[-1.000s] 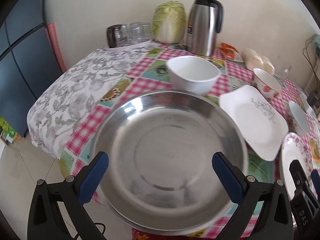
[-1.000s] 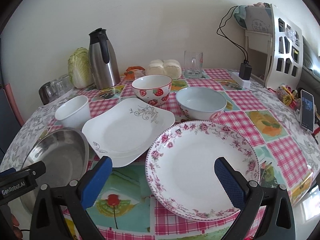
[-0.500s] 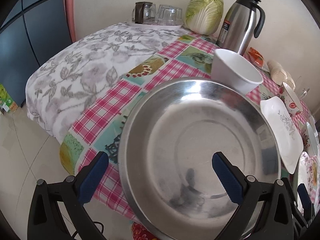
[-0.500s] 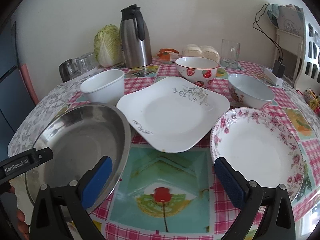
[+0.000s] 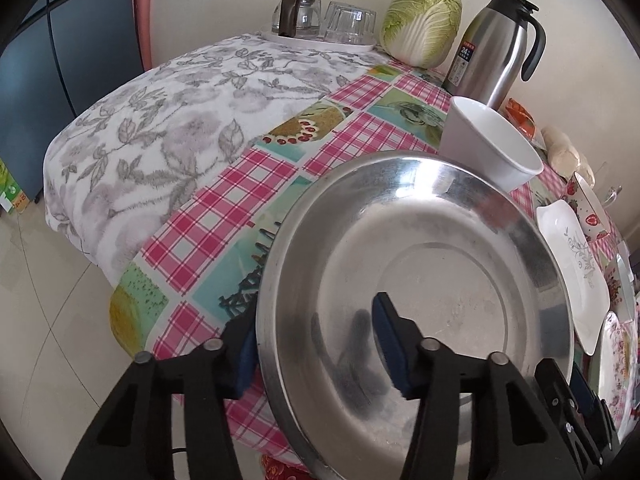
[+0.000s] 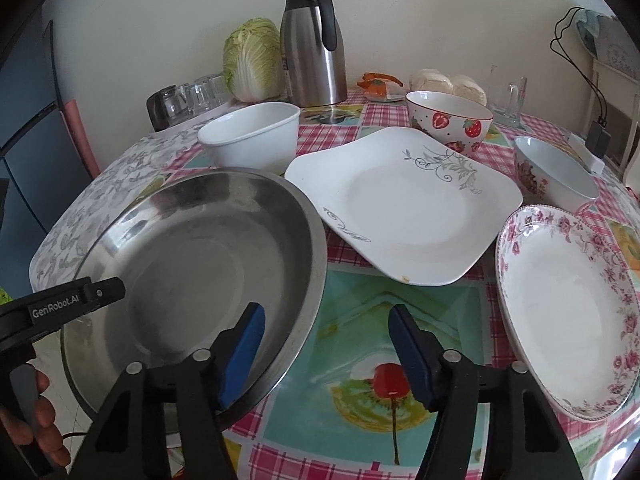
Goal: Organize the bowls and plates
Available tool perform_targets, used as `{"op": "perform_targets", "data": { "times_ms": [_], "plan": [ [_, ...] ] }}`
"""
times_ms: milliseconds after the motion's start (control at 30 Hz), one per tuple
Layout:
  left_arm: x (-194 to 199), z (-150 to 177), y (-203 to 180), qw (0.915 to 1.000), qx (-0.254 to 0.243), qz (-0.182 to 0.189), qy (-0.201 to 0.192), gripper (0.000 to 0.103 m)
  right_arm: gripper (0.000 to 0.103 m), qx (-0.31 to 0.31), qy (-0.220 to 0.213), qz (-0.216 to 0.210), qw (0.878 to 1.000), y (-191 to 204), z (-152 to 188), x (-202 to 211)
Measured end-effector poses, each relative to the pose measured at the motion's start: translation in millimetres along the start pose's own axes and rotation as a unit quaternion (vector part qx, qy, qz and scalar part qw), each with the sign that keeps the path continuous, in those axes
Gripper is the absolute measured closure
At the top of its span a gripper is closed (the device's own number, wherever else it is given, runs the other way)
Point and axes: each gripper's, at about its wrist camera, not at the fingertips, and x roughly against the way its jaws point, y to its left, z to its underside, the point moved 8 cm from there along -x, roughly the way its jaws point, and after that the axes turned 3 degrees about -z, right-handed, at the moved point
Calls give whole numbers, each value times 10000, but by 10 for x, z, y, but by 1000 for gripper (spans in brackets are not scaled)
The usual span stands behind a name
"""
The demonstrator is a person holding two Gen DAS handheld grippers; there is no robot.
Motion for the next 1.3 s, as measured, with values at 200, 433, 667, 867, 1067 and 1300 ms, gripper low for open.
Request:
{"op": "perform_targets", "data": {
  "times_ms": [200,433,667,867,1067,1300],
  "plan": [
    [-12,-28,79,9999,28,-146,-78,75,69,12,74,-279,9996,82,11,-71],
    [62,-19,97,9998,70,-141,-133,81,78,82,-37,-351,9993,101,-45,1],
    [342,-64,30,9989,-61,-252,-383,85,77,-27,-278,-544,9981,58,-192,215],
    [593,-136,-141,9975,-205,-285,-614,85,77,-98,-459,-629,9969,-44,-299,368],
    [760,-190,-369,9960,-413,-279,-745,85,77,-355,-594,-732,9949,-237,-397,493],
    [898,-303,-747,9936,-684,-278,-854,85,77,-602,-722,-704,9931,-500,-482,573]
  ]
}}
